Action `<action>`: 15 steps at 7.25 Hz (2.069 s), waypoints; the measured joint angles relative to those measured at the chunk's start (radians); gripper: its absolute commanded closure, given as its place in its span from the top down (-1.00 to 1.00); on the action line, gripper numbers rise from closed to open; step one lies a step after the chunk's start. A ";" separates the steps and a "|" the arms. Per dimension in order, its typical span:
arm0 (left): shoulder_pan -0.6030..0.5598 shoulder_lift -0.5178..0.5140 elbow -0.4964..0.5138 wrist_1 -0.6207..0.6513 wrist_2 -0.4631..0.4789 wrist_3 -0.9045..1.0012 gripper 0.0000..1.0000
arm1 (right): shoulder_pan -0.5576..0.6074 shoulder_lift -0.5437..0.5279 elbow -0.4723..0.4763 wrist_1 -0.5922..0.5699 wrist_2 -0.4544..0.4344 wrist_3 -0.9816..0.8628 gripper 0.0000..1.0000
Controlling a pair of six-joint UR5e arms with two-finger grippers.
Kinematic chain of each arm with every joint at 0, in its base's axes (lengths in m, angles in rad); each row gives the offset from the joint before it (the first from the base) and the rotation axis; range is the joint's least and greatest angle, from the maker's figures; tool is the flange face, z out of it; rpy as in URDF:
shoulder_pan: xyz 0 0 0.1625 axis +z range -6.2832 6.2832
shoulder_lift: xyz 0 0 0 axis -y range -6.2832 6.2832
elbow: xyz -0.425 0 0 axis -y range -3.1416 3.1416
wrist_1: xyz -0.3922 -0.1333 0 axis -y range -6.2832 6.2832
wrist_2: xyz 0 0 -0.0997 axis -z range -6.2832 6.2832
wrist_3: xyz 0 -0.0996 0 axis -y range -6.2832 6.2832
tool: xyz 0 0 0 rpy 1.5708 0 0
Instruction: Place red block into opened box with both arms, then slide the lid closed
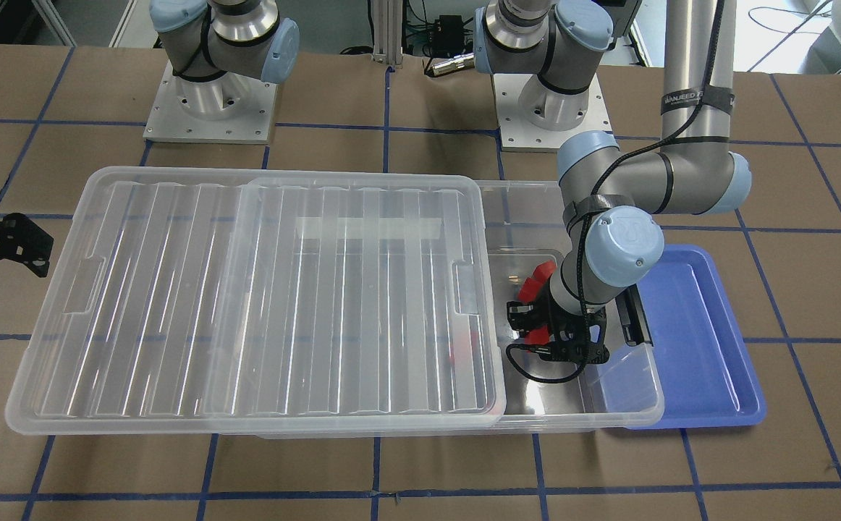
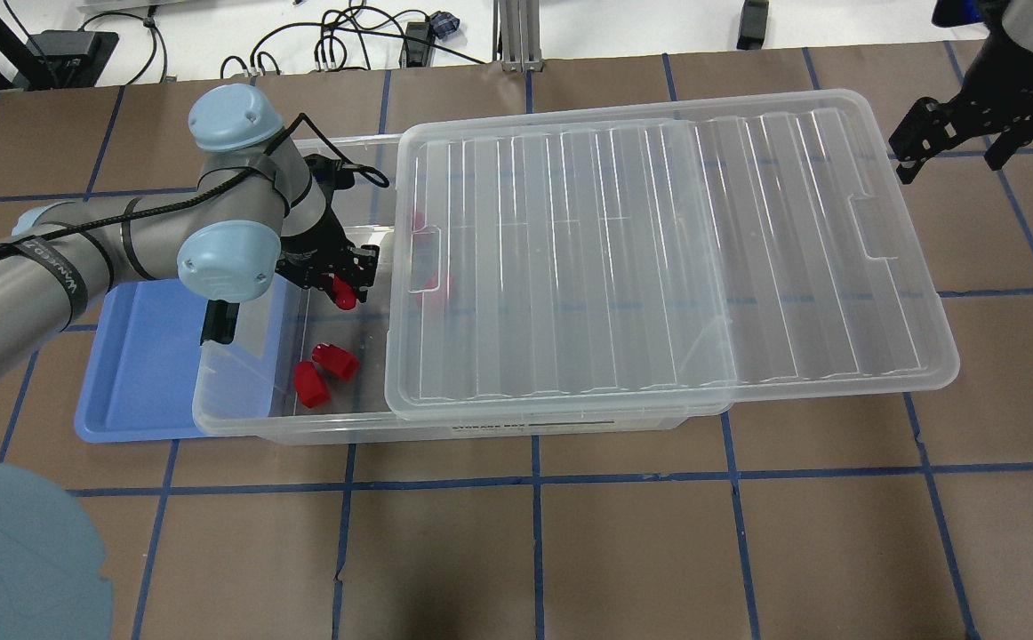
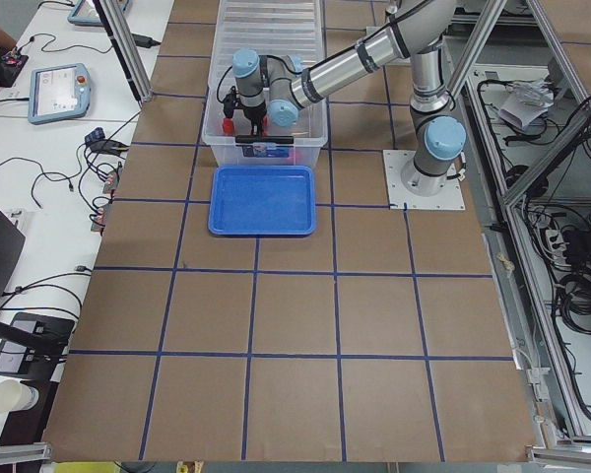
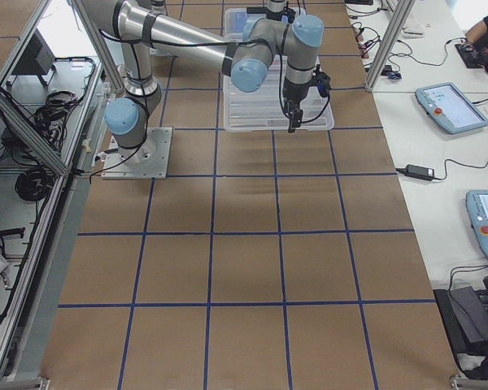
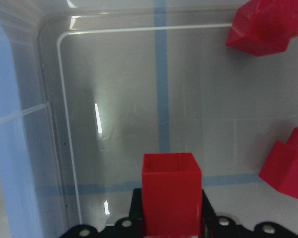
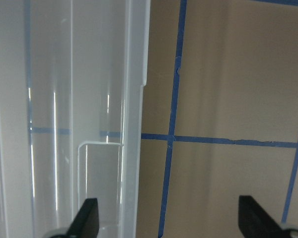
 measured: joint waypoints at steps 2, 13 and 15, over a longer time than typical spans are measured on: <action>0.002 -0.002 0.008 0.030 -0.001 -0.006 1.00 | 0.001 -0.032 -0.058 0.103 0.001 0.007 1.00; -0.015 0.237 0.432 -0.644 0.031 -0.011 1.00 | -0.014 -0.013 -0.043 0.173 -0.028 0.003 1.00; -0.015 0.292 0.419 -0.653 0.030 -0.004 1.00 | -0.036 0.008 0.002 0.115 -0.080 0.003 1.00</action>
